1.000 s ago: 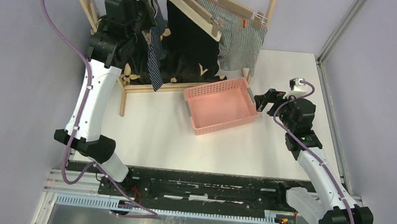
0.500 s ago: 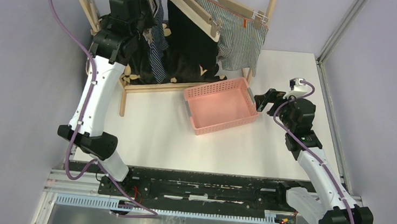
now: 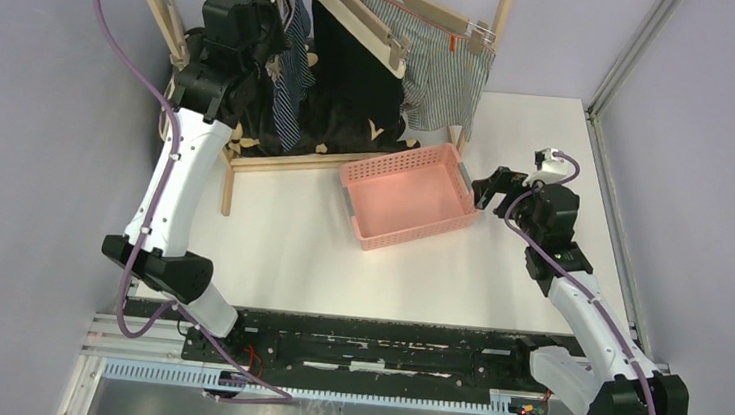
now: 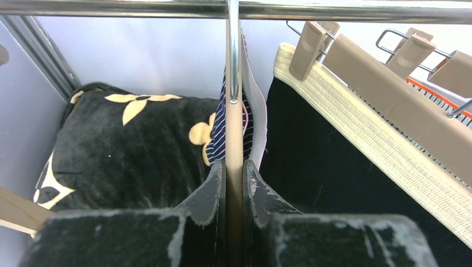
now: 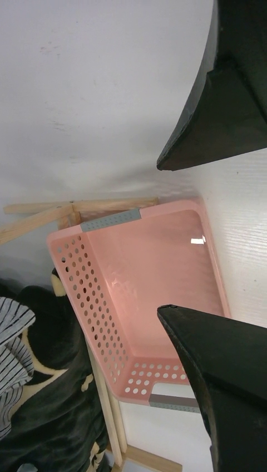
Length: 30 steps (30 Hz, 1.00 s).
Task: Remove the underwear clipped to the hanger
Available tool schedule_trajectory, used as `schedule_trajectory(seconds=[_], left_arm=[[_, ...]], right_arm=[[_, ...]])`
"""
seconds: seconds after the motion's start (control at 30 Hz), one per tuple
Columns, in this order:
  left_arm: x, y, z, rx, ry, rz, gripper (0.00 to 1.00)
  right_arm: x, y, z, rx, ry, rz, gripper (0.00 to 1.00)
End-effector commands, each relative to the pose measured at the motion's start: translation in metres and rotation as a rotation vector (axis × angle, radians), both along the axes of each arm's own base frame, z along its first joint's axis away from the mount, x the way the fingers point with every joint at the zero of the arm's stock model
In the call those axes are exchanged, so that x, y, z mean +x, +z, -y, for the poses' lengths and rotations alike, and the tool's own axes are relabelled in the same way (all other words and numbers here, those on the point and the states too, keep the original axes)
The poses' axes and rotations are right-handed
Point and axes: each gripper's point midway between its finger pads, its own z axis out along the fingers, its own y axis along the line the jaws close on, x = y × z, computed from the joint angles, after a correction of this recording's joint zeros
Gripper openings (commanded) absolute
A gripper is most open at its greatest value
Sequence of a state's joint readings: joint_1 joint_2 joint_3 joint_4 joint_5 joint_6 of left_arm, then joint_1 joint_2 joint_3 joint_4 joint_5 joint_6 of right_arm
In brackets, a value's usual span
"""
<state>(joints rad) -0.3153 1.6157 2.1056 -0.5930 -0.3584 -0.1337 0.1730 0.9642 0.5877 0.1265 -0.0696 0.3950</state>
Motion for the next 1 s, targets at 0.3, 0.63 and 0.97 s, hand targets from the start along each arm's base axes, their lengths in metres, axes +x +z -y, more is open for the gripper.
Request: schedule_trajectory(seconds=[0.3, 0.63, 0.97], left_arm=[[-0.025, 0.097, -0.008, 0.028, -0.034, 0.303, 0.03], [-0.059, 0.093, -0.014, 0.024, -0.059, 0.322, 0.03], [-0.083, 0.067, -0.030, 0.036, -0.012, 0.305, 0.03]], right_arm=[[0.008, 0.012, -0.001, -0.038, 0.005, 0.048, 1.00], [0.016, 0.007, -0.006, -0.037, 0.017, 0.030, 1.00], [0.015, 0.003, -0.010, -0.041, 0.031, 0.026, 1.00]])
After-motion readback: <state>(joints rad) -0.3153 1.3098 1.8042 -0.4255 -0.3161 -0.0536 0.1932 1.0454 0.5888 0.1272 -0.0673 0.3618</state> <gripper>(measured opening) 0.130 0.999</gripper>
